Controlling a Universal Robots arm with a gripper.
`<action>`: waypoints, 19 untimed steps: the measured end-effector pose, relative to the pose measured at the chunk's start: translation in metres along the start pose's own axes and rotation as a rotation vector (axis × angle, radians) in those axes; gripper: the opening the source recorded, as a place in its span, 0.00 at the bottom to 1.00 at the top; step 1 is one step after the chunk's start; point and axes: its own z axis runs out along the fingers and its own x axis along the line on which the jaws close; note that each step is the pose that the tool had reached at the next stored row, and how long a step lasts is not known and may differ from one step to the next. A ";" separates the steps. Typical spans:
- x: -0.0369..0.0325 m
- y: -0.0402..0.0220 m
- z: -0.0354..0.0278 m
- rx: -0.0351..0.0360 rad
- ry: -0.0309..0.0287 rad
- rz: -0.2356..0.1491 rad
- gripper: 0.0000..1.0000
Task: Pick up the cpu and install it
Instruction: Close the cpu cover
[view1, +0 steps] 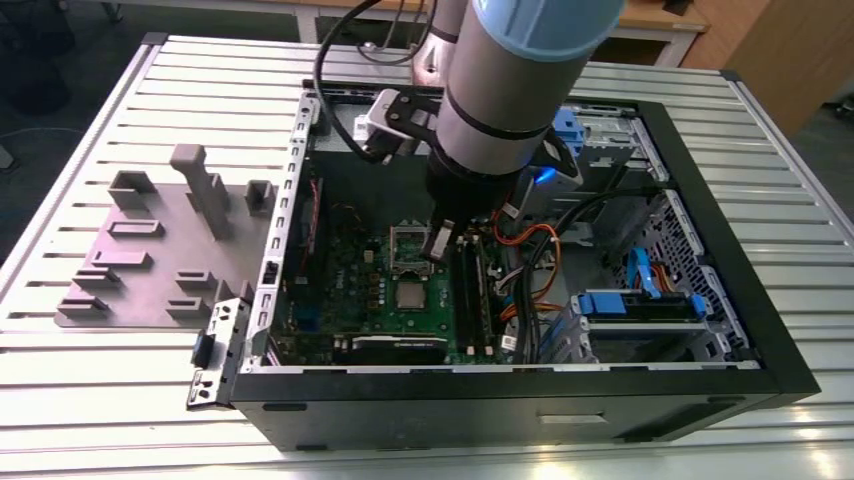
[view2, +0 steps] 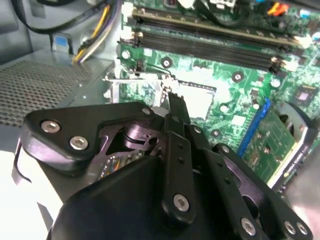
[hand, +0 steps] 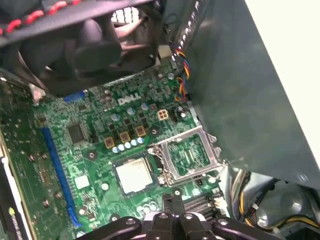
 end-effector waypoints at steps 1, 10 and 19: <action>-0.0005 -0.0012 0.0002 -0.0048 -0.0072 0.000 0.11; -0.0022 -0.0058 0.0090 -0.0277 -0.0600 -0.004 0.11; -0.0019 -0.0064 0.0140 -0.0285 -0.0618 -0.004 0.11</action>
